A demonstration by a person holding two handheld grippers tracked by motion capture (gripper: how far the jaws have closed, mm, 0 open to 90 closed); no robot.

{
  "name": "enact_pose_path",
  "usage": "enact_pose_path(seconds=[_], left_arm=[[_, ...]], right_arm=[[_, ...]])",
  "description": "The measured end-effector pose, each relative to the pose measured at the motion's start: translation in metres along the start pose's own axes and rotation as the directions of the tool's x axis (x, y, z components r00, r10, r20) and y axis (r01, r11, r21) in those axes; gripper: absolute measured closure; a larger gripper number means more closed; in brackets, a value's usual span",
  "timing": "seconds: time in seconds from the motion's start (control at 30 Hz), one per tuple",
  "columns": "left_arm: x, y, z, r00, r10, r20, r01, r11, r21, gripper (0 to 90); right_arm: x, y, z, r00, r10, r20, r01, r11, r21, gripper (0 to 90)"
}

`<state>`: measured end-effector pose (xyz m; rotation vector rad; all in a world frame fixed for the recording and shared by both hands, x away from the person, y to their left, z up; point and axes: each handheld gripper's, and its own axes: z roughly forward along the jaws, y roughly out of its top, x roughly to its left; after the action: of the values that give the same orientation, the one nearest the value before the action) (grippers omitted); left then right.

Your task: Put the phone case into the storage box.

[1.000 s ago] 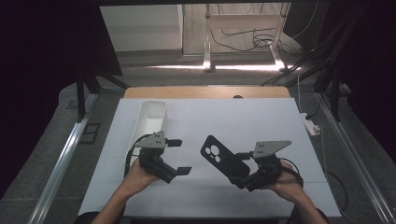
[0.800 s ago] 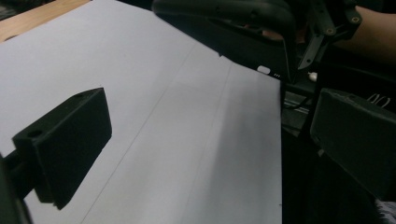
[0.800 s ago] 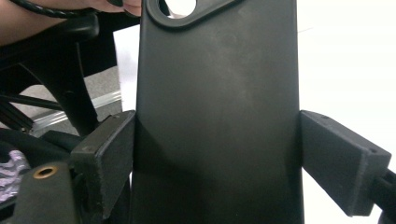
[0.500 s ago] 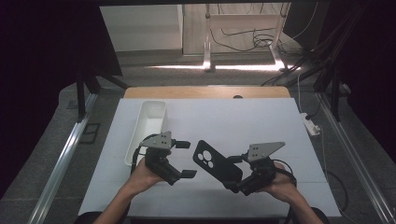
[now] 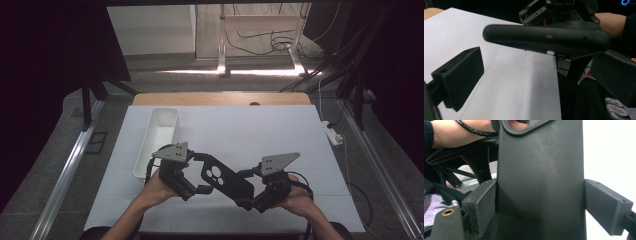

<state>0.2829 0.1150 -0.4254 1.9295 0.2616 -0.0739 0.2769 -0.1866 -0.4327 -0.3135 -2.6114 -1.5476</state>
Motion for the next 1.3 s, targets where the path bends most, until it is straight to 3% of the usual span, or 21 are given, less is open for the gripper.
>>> enact_pose_path(seconds=[0.43,0.7,0.87,1.1,1.3], left_arm=[[-0.0042,0.0006,0.0024,0.9953,0.035,0.090,-0.032,0.9987,-0.039,7.3],[-0.0020,0.0003,0.0012,0.9902,0.003,0.140,0.003,0.9989,-0.047,12.2],[-0.0037,0.0022,0.0018,0.9918,-0.013,0.127,0.015,0.9997,-0.020,14.1],[-0.0065,0.0051,0.0009,0.9952,-0.019,0.096,0.021,0.9996,-0.018,14.8],[-0.0058,0.0067,-0.0015,0.9992,-0.026,0.029,0.026,0.9996,0.010,14.8]], right_arm=[[0.0030,0.0009,0.0049,0.9975,-0.041,-0.058,0.041,0.999,0.005,14.4],[0.0029,-0.0001,0.0048,0.9962,-0.046,-0.074,0.048,0.999,0.019,14.3],[0.0028,-0.0017,0.0055,0.9962,-0.058,-0.065,0.060,0.998,0.029,13.8],[0.0034,-0.0005,0.0050,0.9957,-0.083,-0.041,0.084,0.996,0.029,12.6],[0.0021,-0.0013,0.0068,0.9960,-0.075,0.048,0.073,0.996,0.045,5.0]])
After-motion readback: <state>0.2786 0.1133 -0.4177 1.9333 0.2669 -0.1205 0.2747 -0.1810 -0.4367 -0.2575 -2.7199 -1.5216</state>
